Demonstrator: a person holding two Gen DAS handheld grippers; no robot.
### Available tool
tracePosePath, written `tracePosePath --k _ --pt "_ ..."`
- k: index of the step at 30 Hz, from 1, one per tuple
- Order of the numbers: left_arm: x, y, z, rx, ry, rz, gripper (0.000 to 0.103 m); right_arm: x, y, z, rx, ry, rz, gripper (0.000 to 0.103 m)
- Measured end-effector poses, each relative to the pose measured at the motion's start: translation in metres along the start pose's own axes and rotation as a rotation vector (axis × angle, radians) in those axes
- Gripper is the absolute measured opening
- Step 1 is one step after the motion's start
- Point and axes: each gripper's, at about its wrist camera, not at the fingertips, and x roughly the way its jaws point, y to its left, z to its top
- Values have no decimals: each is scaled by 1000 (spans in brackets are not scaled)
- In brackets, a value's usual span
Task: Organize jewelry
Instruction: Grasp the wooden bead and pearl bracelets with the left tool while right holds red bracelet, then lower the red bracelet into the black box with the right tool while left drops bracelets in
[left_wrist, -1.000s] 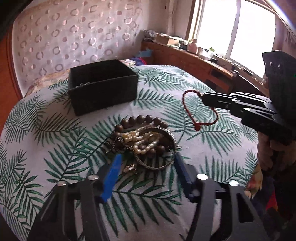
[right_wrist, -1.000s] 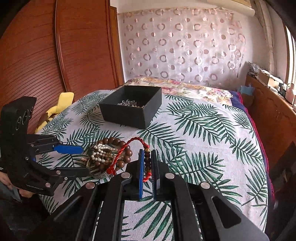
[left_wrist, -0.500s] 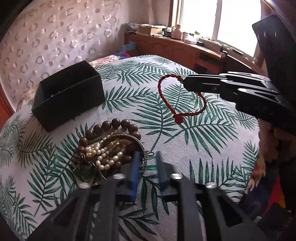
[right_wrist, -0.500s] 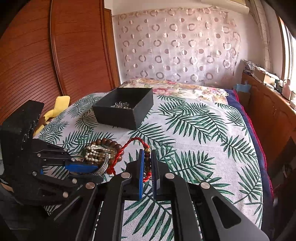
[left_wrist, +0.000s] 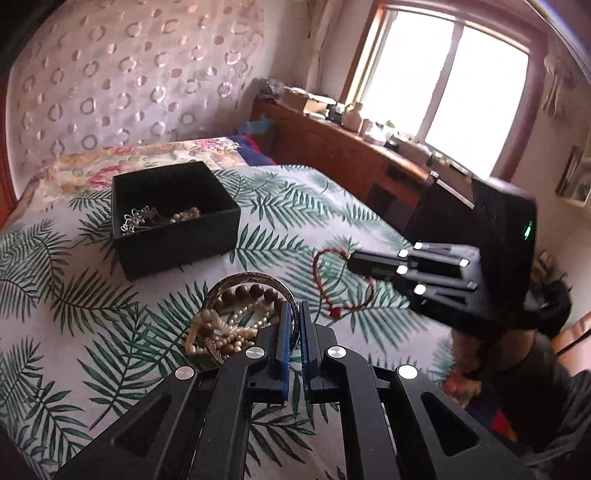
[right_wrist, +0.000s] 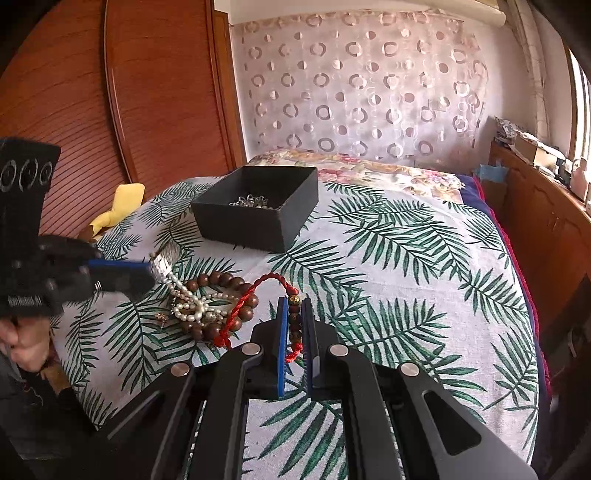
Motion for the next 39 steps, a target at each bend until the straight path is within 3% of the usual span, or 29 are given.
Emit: tracePosePath --k 4,9,24,39 --pt "-8 18 4 -82 -21 -70 4 3 5 1 -6 6 8 8" --pt "-12 46 2 -171 -29 -86 4 7 10 2 -16 14 13 8" --pt "-28 84 18 -156 -63 92 4 13 32 34 -80 -20 28 8" --pt "-17 88 62 -81 -68 168 4 53 32 99 -102 -42 23 8"
